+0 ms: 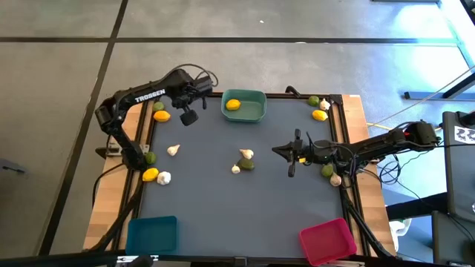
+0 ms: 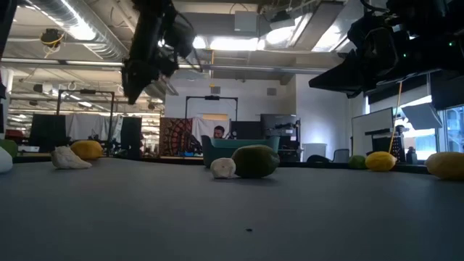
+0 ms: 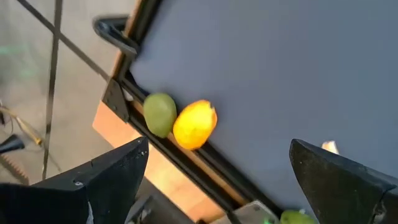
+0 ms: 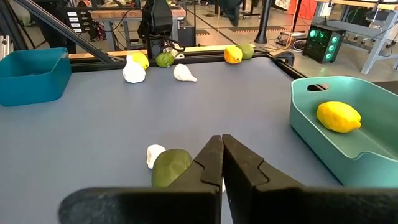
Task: Sort produce into baskets
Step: Put the green lemon into the green bin
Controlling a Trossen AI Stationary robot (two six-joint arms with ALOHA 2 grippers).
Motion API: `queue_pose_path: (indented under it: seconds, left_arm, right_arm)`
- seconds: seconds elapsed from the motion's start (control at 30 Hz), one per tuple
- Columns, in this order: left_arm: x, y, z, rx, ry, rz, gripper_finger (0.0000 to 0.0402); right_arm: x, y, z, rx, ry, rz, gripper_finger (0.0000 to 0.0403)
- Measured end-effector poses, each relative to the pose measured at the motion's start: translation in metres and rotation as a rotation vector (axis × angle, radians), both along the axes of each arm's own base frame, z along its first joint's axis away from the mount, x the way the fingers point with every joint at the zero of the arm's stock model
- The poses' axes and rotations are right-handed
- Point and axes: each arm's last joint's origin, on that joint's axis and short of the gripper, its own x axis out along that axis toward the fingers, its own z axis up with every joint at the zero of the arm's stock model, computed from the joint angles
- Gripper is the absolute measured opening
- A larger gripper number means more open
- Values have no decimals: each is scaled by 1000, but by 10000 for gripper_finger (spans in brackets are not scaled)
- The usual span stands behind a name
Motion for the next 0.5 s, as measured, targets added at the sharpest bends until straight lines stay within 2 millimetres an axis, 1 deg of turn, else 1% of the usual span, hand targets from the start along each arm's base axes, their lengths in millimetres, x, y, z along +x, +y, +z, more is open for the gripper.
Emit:
queue_pose_path:
  seconds: [0.23, 0.5]
  left_arm:
    - [-14, 2, -27, -56, 86, 29, 386]
    - [-22, 3, -58, -95, 131, -53, 386]
  right_arm:
    - [0, 0, -1, -2, 8, -1, 10]
    - [0, 0, -1, -2, 9, -2, 10]
